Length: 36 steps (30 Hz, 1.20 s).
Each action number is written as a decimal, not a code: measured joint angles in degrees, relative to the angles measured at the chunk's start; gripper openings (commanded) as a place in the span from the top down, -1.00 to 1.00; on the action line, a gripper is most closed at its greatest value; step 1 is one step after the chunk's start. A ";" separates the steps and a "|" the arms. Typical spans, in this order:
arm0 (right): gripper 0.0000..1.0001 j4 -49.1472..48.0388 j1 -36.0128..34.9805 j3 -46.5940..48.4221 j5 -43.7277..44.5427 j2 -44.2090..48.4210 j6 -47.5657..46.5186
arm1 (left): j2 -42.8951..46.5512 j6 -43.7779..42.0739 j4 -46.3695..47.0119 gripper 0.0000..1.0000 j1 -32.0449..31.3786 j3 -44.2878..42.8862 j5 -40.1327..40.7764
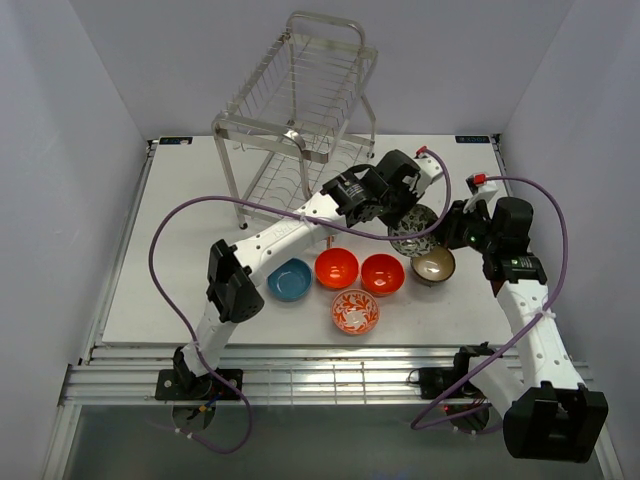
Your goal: Load the bowls into the dish rack
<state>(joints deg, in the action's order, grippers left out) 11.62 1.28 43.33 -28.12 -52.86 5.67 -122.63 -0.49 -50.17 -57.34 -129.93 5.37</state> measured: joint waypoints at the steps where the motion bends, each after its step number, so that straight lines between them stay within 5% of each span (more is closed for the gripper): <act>1: 0.85 0.04 -0.02 0.00 0.13 -0.46 -0.13 | -0.09 0.35 0.09 0.89 -0.07 -0.17 0.11; 10: 0.85 0.63 0.11 0.11 1.46 -0.74 -1.18 | 0.24 0.04 1.09 -0.48 -0.17 -0.87 -2.67; 16: 0.85 1.18 0.17 0.11 2.84 -0.39 -1.40 | 4.85 -1.25 4.39 -0.60 -0.11 0.46 -2.99; 29: 0.85 2.99 0.48 6.08 11.19 -4.66 -3.93 | 29.40 -6.14 16.68 -0.92 1.22 6.14 -2.14; 32: 0.85 2.91 0.26 12.20 13.35 -9.07 -5.73 | 34.03 -4.72 17.44 -0.96 7.91 4.57 -3.76; 36: 0.85 -0.92 -1.33 18.10 17.40 -14.51 -7.76 | 41.03 -0.70 17.68 -0.96 24.85 7.50 -2.25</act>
<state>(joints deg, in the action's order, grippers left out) 10.70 -0.05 61.43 -10.72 -67.37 -2.09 -81.60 -1.19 -32.49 -32.49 -122.43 3.11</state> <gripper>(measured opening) 0.132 0.979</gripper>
